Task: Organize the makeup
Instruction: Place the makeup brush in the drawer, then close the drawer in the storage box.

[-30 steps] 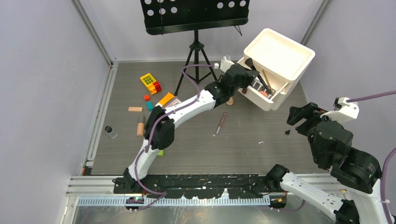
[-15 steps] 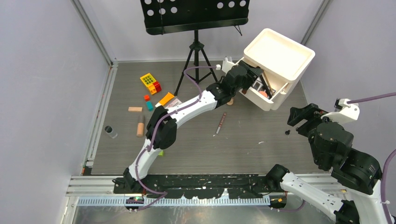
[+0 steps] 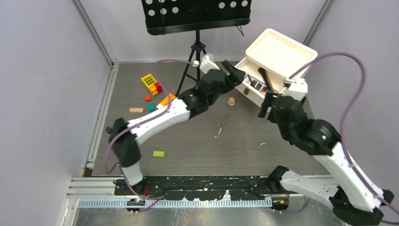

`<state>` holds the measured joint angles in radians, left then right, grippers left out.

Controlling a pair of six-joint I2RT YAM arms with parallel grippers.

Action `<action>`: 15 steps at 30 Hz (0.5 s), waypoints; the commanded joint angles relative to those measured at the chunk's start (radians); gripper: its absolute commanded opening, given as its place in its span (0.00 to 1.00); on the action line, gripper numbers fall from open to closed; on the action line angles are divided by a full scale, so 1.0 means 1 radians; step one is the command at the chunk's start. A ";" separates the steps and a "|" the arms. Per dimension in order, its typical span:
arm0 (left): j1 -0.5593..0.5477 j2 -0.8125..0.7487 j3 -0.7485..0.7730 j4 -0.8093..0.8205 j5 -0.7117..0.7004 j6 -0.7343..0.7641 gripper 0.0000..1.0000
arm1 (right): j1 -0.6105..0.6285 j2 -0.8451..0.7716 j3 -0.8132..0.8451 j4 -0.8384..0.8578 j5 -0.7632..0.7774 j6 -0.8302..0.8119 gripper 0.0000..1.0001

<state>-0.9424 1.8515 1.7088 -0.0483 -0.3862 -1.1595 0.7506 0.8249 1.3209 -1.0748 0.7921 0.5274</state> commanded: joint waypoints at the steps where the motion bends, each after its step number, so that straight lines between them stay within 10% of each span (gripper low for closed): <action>1: -0.003 -0.295 -0.216 -0.018 -0.183 0.227 0.80 | -0.001 0.110 0.030 0.100 -0.144 -0.044 0.79; 15: 0.033 -0.870 -0.718 -0.566 -0.488 0.184 0.91 | -0.172 0.423 -0.037 0.293 -0.368 0.009 0.81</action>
<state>-0.9165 1.1034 1.0523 -0.4179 -0.7345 -0.9485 0.6441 1.2396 1.2957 -0.8688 0.4767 0.5076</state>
